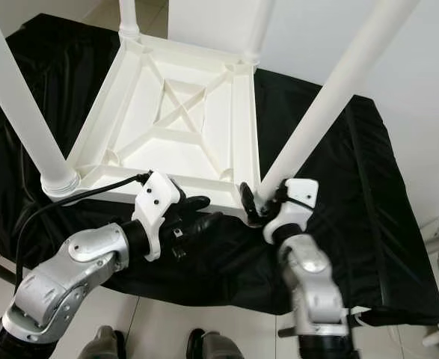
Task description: Building children table
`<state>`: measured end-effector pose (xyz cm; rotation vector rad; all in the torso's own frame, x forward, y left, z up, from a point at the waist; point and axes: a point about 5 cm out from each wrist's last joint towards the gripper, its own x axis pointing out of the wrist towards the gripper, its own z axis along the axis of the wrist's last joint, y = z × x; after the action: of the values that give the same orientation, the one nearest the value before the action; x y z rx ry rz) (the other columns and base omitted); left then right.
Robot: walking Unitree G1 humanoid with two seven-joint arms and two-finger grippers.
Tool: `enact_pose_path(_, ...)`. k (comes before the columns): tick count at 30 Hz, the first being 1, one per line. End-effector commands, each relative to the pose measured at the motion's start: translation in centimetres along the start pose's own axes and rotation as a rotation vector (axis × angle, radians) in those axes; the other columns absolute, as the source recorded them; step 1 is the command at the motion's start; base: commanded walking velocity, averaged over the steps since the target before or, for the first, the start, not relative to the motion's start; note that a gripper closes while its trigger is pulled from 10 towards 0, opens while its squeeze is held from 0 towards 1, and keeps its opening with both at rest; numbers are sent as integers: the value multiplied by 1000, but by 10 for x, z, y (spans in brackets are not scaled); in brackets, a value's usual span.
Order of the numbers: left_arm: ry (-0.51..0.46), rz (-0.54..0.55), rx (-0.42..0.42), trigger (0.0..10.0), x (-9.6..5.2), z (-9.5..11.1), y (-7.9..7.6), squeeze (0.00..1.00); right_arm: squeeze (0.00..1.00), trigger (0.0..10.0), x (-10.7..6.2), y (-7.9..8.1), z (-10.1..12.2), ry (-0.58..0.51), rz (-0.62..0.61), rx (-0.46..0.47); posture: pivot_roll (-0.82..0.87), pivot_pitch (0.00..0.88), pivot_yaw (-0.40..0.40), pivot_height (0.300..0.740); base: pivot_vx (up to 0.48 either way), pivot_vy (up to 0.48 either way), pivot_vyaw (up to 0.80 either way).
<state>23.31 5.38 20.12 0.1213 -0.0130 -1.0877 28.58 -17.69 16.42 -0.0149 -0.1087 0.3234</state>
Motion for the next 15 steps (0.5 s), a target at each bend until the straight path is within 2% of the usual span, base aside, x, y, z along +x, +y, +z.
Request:
enact_pose_path(1, -1, 20, 8, 10000, -1, 2, -2, 0, 1000, 10000, -1, -2, -4, 13, 27, 13, 82, 168, -143, 740, 0, 0, 0)
enact_pose_path(4, -1, 26, 7, 10000, -1, 2, -1, 0, 1000, 10000, 1, -5, -4, 14, 84, -4, 85, 171, -140, 740, 0, 0, 0)
enact_pose_path(6, -1, 31, 7, 10000, -2, 2, -1, 0, 1000, 10000, 4, -7, -6, 21, 189, -36, 87, 171, -135, 740, 0, 0, 0)
enact_pose_path(7, -1, 31, 7, 10000, -2, 2, -1, 0, 1000, 10000, 4, -7, -6, 21, 189, -36, 87, 171, -135, 740, 0, 0, 0)
enact_pose_path(8, -1, 32, 7, 10000, -2, 3, 0, 0, 0, 10000, 6, -7, -6, 23, 253, -39, 89, 171, -130, 740, 0, 0, 0)
enact_pose_path(12, -2, 33, 9, 10000, -2, 3, 0, 0, 0, 10000, 9, -7, -7, 25, 340, -55, 91, 169, -124, 740, 0, 0, 0)
enact_pose_path(14, -2, 33, 9, 10000, -2, 3, 0, 0, 0, 10000, 9, -7, -7, 25, 340, -55, 91, 169, -124, 740, 0, 0, 0)
enact_pose_path(15, -2, 33, 10, 10000, -2, 4, 1, 0, 0, 10000, 13, -9, -7, 25, 366, -80, 90, 167, -121, 740, 0, 0, 0)
